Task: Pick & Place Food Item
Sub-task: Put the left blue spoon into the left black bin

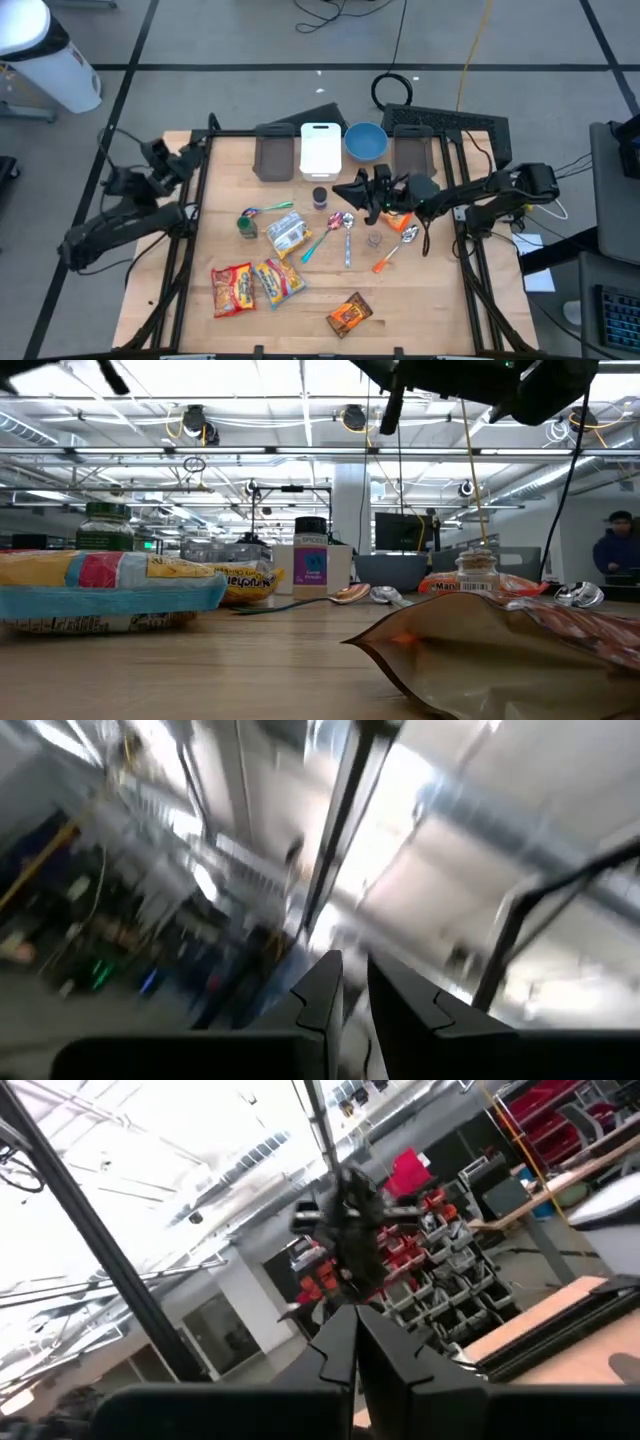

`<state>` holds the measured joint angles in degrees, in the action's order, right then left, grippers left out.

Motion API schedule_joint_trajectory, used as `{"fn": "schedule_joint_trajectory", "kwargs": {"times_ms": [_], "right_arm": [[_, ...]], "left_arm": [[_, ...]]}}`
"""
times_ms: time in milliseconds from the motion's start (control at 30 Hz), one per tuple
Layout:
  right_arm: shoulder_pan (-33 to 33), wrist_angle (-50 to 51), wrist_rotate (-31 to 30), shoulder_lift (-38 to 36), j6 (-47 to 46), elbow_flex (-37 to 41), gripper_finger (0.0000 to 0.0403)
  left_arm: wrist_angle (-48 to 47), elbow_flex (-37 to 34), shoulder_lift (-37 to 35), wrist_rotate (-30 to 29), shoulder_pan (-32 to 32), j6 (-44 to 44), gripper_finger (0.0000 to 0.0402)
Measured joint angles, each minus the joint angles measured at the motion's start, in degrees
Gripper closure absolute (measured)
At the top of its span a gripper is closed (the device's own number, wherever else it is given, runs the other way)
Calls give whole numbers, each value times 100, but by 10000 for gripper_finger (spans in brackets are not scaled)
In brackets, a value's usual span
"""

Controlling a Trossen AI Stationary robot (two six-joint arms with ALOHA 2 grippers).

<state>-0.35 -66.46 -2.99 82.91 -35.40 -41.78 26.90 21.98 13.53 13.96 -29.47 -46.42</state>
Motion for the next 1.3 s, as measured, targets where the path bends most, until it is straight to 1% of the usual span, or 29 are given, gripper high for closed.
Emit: {"fn": "schedule_joint_trajectory", "kwargs": {"times_ms": [133, 200, 267, 367, 433, 467, 600, 667, 833, 933, 1000, 1067, 1167, 1300], "right_arm": [[-60, -59, 7, -37, 2, 0, 398], [-103, -72, 8, -91, 4, 0, 397], [-154, -64, 26, -152, 2, 0, 390], [-222, 108, 190, -260, -4, 0, 368], [-266, 340, 315, -380, -36, 0, 347], [-274, 487, 326, -440, -57, 0, 336], [-296, 1052, 320, -659, 31, 0, 282], [-306, 1211, 317, -720, 37, 0, 255], [-309, 1524, 318, -776, -25, 0, 196], [-309, 1703, 327, -772, -150, 0, 172], [-309, 1851, 327, -774, -171, 0, 160], [-309, 1981, 329, -769, -144, 0, 150], [-317, 1953, 327, -770, -41, 0, 141], [-403, 1876, 333, -769, 439, 0, 135]], "left_arm": [[-2413, 1335, 819, 679, 0, 844, 343], [-3758, 1984, 1315, 825, 0, 1478, 343], [-4883, 2548, 1798, 837, 0, 2120, 343], [-5966, 3142, 2406, 854, 0, 2822, 343], [-6300, 3367, 2723, 866, 0, 3016, 343], [-6338, 3430, 2851, 901, 0, 3062, 343], [-6244, 3466, 3290, 1363, 1, 3277, 343], [-6230, 3466, 3506, 1478, 1, 3301, 343], [-6138, 3466, 3972, 1810, 2, 3204, 343], [-5723, 3466, 4218, 2133, -2, 2864, 337], [-5348, 3466, 4371, 2328, 0, 2594, 322], [-4994, 3466, 4501, 2427, 0, 2272, 299], [-4515, 3466, 4691, 2463, -1, 1723, 251], [-3780, 3464, 4909, 2748, 0, 1265, 192]]}}
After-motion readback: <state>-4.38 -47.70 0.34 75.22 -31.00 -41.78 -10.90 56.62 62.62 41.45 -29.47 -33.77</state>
